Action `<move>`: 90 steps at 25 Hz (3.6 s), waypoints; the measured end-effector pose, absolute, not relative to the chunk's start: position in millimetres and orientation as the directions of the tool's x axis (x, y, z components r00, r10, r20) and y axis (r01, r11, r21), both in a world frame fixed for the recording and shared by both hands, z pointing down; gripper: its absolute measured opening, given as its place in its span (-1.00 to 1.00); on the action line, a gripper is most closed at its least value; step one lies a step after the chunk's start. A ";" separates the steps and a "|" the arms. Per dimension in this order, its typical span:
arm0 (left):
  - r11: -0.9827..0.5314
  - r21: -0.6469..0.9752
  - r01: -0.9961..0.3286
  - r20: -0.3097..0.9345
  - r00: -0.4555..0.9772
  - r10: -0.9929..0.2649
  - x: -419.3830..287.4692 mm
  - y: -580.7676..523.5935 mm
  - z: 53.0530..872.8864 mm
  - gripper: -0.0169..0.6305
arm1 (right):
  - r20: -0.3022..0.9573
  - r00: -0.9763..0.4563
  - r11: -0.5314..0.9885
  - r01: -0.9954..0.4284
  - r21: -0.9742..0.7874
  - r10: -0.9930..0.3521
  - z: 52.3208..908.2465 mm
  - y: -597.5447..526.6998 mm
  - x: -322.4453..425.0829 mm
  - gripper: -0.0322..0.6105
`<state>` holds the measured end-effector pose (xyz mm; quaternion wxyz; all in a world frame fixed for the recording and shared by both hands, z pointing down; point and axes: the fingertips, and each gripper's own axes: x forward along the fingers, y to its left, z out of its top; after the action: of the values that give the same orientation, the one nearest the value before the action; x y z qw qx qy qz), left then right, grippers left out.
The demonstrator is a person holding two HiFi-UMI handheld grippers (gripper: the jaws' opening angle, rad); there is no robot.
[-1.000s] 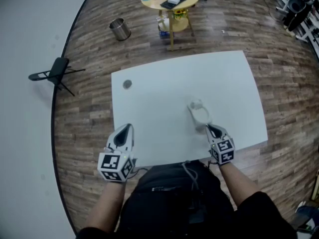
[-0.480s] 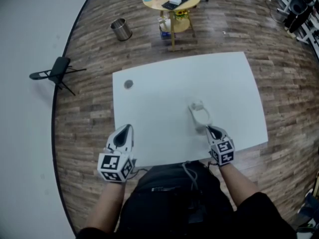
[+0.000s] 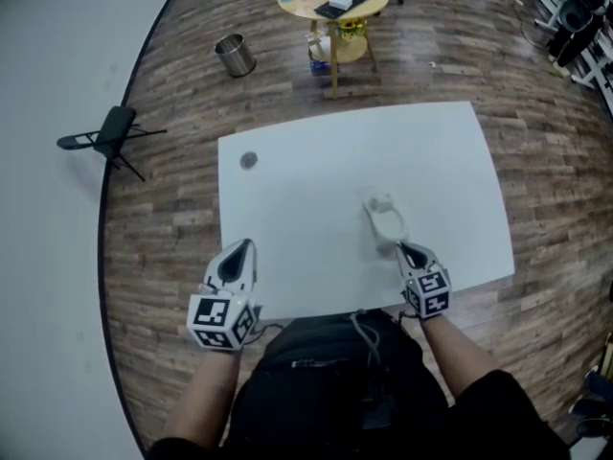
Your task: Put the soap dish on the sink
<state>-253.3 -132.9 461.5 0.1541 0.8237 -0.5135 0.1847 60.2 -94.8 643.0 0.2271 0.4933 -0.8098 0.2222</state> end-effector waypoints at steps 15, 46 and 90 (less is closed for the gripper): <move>-0.434 0.062 -0.899 0.449 0.414 -0.792 -248.9 -137.6 459.9 -0.98 | 0.611 -0.387 0.404 -0.907 -0.118 -0.691 647.4 -93.7 61.4 -0.78; -0.450 0.088 -0.889 0.445 0.439 -0.780 -231.4 -148.3 462.2 -0.98 | 0.645 -0.370 0.415 -0.905 -0.089 -0.669 645.1 -91.3 69.7 -0.42; -0.449 0.112 -0.887 0.437 0.449 -0.779 -229.9 -148.7 465.6 -0.98 | 0.462 -0.361 0.377 -0.924 -0.063 -0.810 573.1 -109.8 72.9 -0.44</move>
<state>-229.9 -148.7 465.6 0.1647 0.8352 -0.4985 0.1635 72.9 -109.8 573.1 0.1806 0.5354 -0.8098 0.1581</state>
